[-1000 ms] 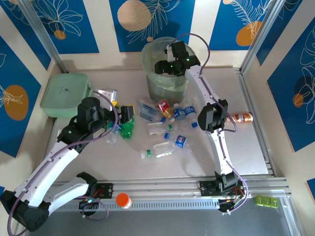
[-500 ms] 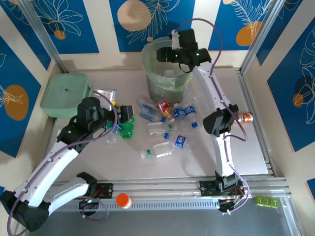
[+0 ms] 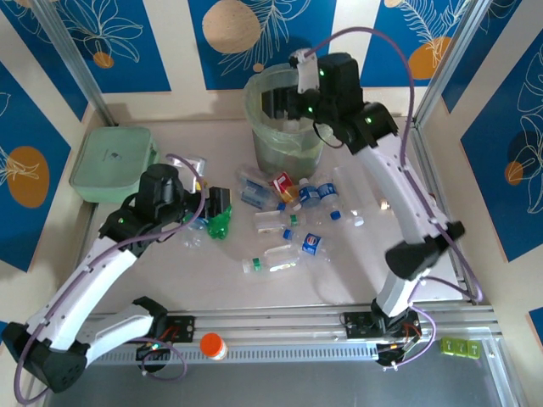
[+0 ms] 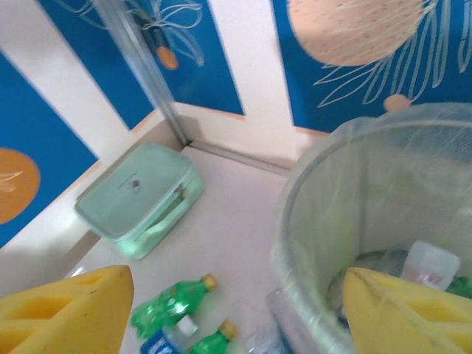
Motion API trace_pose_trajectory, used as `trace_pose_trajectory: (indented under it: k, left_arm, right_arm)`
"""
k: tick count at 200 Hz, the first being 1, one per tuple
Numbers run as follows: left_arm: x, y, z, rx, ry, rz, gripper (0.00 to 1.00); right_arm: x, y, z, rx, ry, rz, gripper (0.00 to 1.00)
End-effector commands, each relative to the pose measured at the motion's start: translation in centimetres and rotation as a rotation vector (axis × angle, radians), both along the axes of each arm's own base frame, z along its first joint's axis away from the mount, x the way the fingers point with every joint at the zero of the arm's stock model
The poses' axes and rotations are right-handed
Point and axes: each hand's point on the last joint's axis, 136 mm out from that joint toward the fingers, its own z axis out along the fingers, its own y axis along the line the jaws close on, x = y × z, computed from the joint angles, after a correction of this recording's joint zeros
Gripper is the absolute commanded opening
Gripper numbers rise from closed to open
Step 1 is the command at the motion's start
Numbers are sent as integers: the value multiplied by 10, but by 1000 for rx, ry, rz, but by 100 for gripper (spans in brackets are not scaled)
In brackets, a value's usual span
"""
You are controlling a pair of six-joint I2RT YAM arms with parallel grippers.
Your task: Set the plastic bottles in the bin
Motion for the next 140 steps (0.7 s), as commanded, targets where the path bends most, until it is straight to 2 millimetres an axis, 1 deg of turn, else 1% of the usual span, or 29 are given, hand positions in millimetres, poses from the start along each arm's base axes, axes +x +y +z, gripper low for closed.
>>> trace_pose_trajectory:
  k: [1, 9, 21, 26, 27, 29, 53, 71, 83, 93, 113, 130, 140]
  left_arm:
    - [-18, -20, -5, -16, 74, -140, 82]
    - [-21, -22, -13, 23, 90, -162, 81]
    - [-26, -27, -24, 87, 104, -202, 83]
    - [-30, -29, -27, 109, 110, -226, 84]
    - [-30, -30, -28, 112, 110, -230, 84]
    - [-32, -31, -29, 121, 111, -241, 84]
    - [-45, -44, -45, 229, 114, -341, 85]
    - [-55, -58, -58, 297, 100, -429, 84]
    - [-65, -72, -71, 371, 81, -514, 84]
    - [-69, -81, -84, 448, 68, -569, 84]
    - [-79, -104, -106, 563, 24, -682, 87]
    - [-87, -120, -119, 623, -32, -773, 89]
    - [-88, -128, -126, 660, -61, -804, 91]
  right_arm:
    - [-32, -9, 14, 62, -75, 36, 75]
    - [-42, -15, 10, 66, -67, 37, 75]
    - [-60, -28, 1, 74, -50, 31, 75]
    - [-66, -33, -6, 73, -41, 28, 75]
    - [-68, -34, -4, 76, -46, 28, 75]
    - [-69, -35, -10, 73, -35, 25, 75]
    - [-97, -61, -36, 87, 8, -5, 75]
    - [-115, -76, -55, 106, 44, -22, 75]
    - [-126, -86, -66, 115, 62, -37, 75]
    - [-134, -93, -74, 119, 75, -46, 75]
    - [-147, -105, -83, 136, 93, -62, 75]
    - [-156, -114, -87, 135, 93, -80, 75]
    - [-160, -120, -87, 138, 89, -93, 75]
